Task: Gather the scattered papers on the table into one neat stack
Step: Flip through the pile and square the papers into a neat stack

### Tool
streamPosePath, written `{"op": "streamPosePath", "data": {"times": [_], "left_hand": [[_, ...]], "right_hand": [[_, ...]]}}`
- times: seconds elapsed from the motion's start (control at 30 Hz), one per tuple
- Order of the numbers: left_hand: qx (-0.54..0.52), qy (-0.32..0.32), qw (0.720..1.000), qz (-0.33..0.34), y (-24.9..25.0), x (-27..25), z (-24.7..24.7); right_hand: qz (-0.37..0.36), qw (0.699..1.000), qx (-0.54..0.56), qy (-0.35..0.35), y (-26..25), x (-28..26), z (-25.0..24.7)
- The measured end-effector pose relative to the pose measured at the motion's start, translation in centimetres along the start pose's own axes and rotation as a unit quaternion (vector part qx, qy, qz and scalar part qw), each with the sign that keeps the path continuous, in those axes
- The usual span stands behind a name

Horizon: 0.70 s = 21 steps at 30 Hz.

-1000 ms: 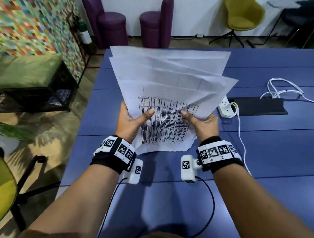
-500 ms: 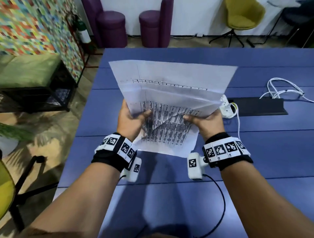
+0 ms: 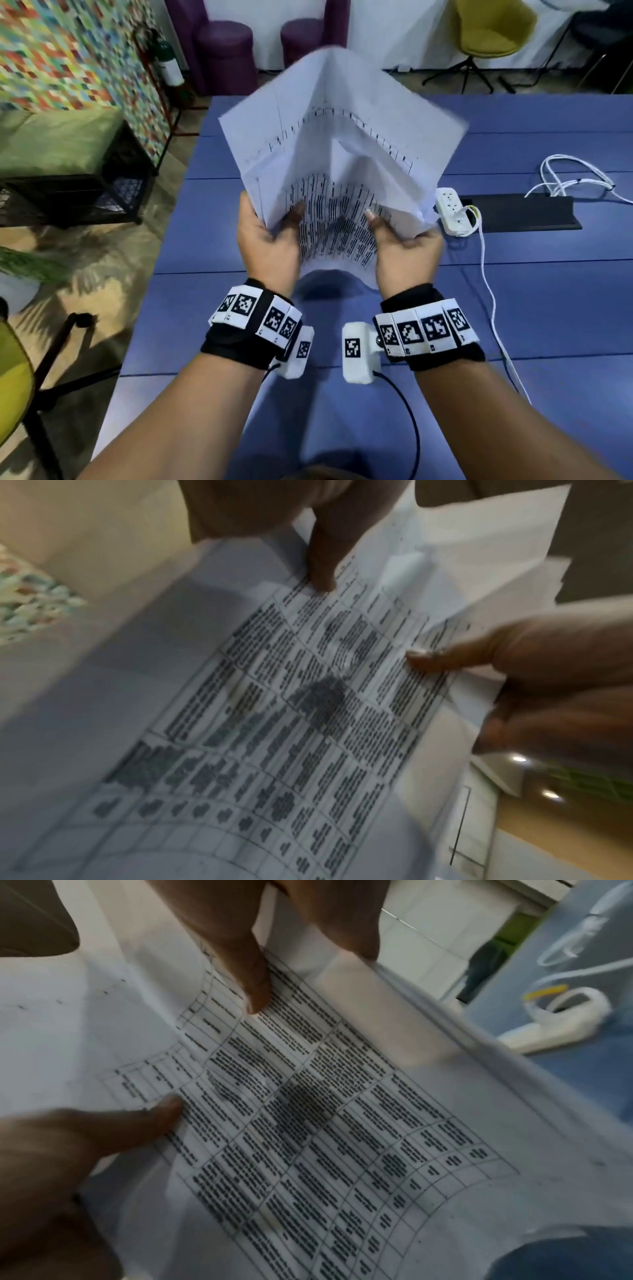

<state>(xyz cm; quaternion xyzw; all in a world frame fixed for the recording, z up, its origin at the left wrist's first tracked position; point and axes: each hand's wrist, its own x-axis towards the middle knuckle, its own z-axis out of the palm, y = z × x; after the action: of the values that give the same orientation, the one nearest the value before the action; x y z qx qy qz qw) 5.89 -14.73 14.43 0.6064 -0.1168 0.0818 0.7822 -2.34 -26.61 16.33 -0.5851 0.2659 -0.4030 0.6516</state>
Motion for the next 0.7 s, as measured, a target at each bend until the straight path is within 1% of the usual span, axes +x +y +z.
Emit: {"op": "streamPosePath", "data": {"times": [0.1, 0.13, 0.17, 0.23, 0.3, 0.37, 0.4, 0.43, 0.47, 0.57, 0.6, 0.7], "left_hand": [[-0.011, -0.032, 0.997, -0.074, -1.3, -0.5, -1.5], [-0.006, -0.045, 0.995, -0.089, -1.3, -0.3, -1.8], [-0.004, -0.057, 0.993, -0.098, -1.2, 0.0, -2.1], [-0.01, -0.081, 0.991, -0.104, -0.8, 1.0, -2.5], [-0.011, -0.1, 0.99, -0.102, -0.5, 2.1, -2.6], [-0.012, -0.117, 0.987, -0.109, -0.5, 3.1, -2.6], [-0.016, -0.126, 0.985, -0.119, -0.6, 3.3, -2.7], [-0.018, -0.135, 0.982, -0.13, -0.8, 3.5, -2.8], [-0.018, -0.146, 0.979, -0.141, -1.2, 3.6, -2.9], [-0.007, -0.165, 0.972, -0.167, -1.8, 3.1, -3.1], [-0.002, -0.161, 0.972, -0.17, -2.0, 3.0, -3.1], [0.01, -0.133, 0.977, -0.165, -1.8, 2.9, -3.1]], "right_hand": [[0.041, 0.998, -0.047, -0.024, 1.2, -0.1, -0.9], [0.045, 0.996, -0.061, -0.036, 1.3, 0.2, -1.1], [0.032, 0.996, -0.071, -0.045, 1.2, 0.4, -1.4], [-0.023, 0.996, -0.067, -0.051, 0.6, 1.0, -1.5], [-0.099, 0.991, -0.072, -0.047, -0.4, 1.4, -1.5], [-0.175, 0.978, -0.103, -0.041, -1.0, 1.6, -1.5], [-0.198, 0.972, -0.12, -0.042, -0.9, 1.7, -1.4], [-0.201, 0.969, -0.133, -0.046, -0.6, 2.0, -1.4], [-0.185, 0.971, -0.144, -0.058, -0.2, 2.1, -1.3], [-0.091, 0.978, -0.163, -0.09, 0.8, 2.3, -1.4], [-0.087, 0.978, -0.168, -0.086, 0.8, 2.2, -1.4], [-0.15, 0.976, -0.145, -0.057, 0.1, 2.1, -1.3]]}}
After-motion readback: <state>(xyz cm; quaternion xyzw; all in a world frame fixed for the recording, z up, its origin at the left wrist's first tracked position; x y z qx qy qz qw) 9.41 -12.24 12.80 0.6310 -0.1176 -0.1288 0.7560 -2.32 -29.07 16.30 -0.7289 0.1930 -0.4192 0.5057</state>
